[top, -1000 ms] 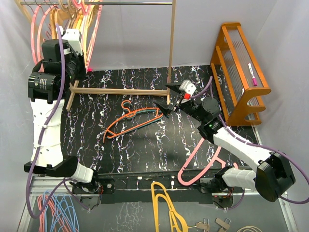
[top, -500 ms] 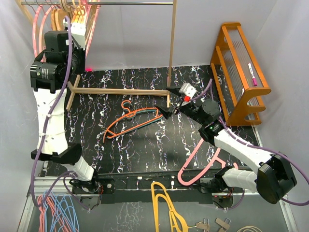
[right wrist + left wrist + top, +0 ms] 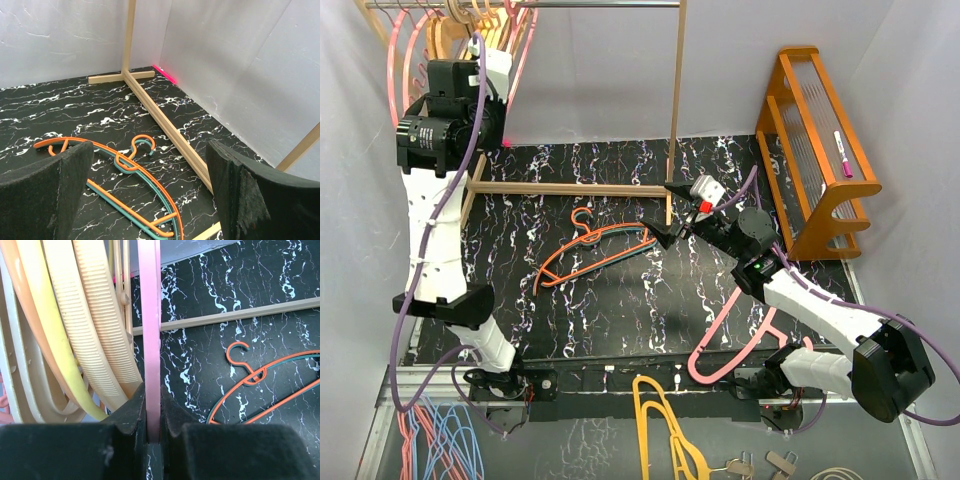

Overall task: Organize the hangers
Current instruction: Adjust the hanger at the center of the board.

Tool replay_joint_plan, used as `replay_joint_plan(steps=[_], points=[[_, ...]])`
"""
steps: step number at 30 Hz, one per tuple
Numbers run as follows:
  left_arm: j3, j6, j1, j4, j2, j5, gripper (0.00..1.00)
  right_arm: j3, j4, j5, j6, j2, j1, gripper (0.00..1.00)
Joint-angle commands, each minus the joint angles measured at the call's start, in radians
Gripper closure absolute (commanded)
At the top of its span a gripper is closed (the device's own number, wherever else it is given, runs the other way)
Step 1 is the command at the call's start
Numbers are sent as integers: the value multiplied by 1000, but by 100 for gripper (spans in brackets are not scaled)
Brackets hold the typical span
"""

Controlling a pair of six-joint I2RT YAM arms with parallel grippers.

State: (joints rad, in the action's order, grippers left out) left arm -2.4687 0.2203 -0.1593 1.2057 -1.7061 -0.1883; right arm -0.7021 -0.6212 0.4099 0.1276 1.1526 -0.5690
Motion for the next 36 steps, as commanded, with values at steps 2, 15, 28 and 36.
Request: replay_joint_plan(steps=[2, 15, 28, 36], points=[[-82, 0, 6, 40, -73, -26, 100, 9, -29, -13, 10, -27, 4, 2], [1, -6, 6, 132, -31, 5, 100, 28, -28, 0, -2, -30, 6, 2], [-56, 112, 6, -100, -4, -123, 100, -54, 26, 172, -18, 3, 5, 2], [-78, 98, 6, -4, -85, -107, 100, -73, 34, 237, -34, 41, 4, 2]])
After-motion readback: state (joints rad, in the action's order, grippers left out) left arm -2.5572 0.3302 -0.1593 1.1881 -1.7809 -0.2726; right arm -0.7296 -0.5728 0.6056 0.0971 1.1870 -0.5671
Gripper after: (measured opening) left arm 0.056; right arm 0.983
